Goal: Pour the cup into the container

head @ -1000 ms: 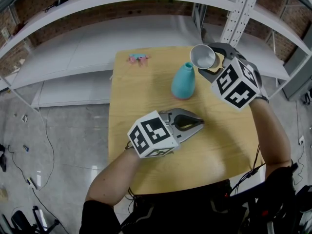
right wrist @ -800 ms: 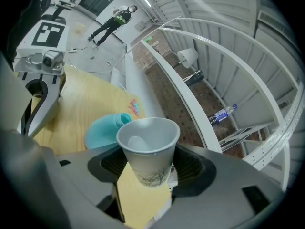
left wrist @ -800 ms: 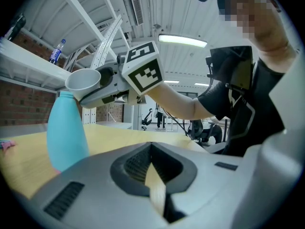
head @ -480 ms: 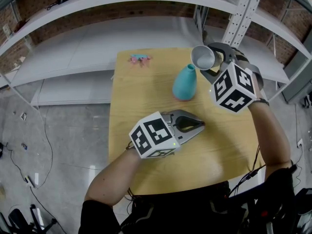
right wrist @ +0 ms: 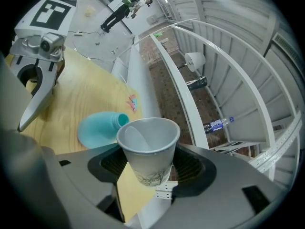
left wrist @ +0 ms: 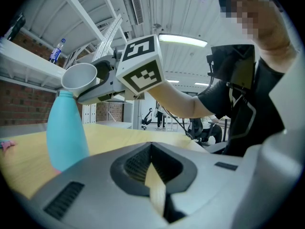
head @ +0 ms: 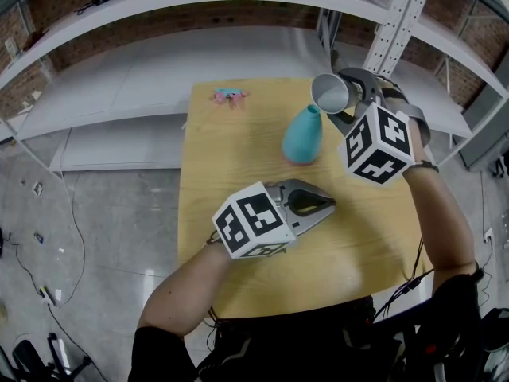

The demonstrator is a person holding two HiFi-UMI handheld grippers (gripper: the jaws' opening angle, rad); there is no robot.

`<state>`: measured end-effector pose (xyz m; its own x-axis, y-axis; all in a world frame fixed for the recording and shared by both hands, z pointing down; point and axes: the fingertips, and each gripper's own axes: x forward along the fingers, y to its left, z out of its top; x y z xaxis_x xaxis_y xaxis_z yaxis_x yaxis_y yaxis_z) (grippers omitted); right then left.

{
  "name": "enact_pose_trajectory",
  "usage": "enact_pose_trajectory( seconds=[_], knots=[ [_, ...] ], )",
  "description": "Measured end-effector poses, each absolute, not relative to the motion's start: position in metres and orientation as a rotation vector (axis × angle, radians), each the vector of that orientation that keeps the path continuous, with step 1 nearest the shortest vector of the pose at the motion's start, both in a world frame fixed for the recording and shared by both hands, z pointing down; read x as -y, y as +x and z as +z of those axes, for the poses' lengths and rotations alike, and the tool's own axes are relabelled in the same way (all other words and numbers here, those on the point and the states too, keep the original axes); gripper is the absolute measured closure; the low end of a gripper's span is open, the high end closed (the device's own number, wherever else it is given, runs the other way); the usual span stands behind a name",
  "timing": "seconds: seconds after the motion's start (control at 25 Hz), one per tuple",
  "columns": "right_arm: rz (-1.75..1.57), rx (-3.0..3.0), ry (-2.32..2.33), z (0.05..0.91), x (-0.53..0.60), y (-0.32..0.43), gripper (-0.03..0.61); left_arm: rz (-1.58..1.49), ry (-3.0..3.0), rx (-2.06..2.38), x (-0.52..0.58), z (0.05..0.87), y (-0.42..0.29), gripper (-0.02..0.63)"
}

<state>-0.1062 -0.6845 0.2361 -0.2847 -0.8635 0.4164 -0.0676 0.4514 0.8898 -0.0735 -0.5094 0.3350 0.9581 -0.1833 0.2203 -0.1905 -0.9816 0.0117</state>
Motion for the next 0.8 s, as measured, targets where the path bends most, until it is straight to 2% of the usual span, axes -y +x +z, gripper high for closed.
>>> enact_pose_trajectory(
  seconds=[0.8],
  knots=[
    [-0.999,1.648,0.805,0.2397,0.6874,-0.1109,0.277,0.346,3.081,0.264,0.5060,0.3355,-0.0723,0.612]
  ],
)
